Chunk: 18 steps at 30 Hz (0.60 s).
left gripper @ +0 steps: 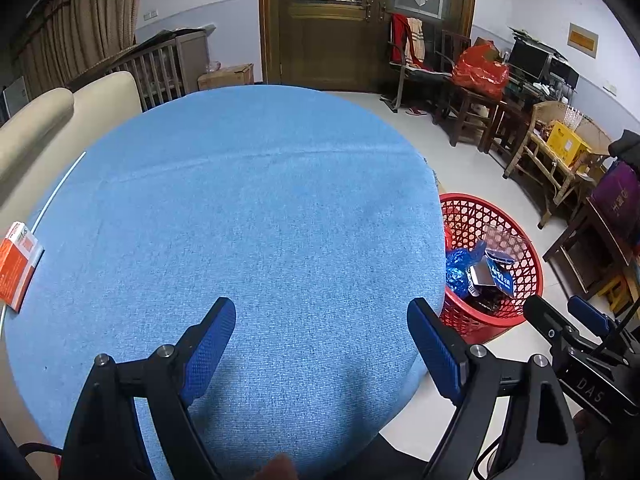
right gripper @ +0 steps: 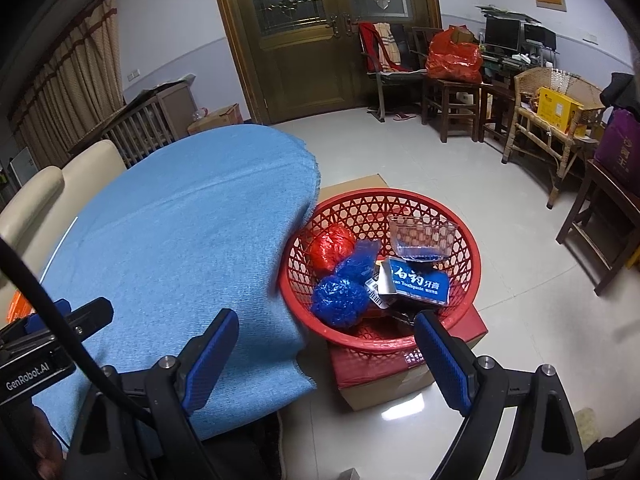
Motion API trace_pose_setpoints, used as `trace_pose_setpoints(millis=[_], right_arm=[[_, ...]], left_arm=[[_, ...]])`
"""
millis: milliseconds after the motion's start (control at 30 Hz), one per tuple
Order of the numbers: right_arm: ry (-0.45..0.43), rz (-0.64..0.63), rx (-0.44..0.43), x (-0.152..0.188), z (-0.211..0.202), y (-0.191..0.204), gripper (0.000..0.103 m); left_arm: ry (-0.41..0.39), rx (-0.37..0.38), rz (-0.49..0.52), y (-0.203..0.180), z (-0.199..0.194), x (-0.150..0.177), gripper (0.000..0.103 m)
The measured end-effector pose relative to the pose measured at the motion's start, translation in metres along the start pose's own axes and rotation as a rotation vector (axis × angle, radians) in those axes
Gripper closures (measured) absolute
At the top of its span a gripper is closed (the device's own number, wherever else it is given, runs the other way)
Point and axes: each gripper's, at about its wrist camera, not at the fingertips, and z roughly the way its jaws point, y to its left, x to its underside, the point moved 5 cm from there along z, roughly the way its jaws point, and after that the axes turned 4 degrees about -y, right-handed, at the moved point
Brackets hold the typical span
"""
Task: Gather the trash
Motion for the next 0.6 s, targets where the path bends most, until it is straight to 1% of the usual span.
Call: trace_pose_setpoints(millis=[600], right_arm=[[-0.001,0.011,0.011,-0.0019,0.0011,-0.0069,0.012]], left_arm=[[-0.003,0.000,0.021,-0.0056,0.0019,0.0007,0.015]])
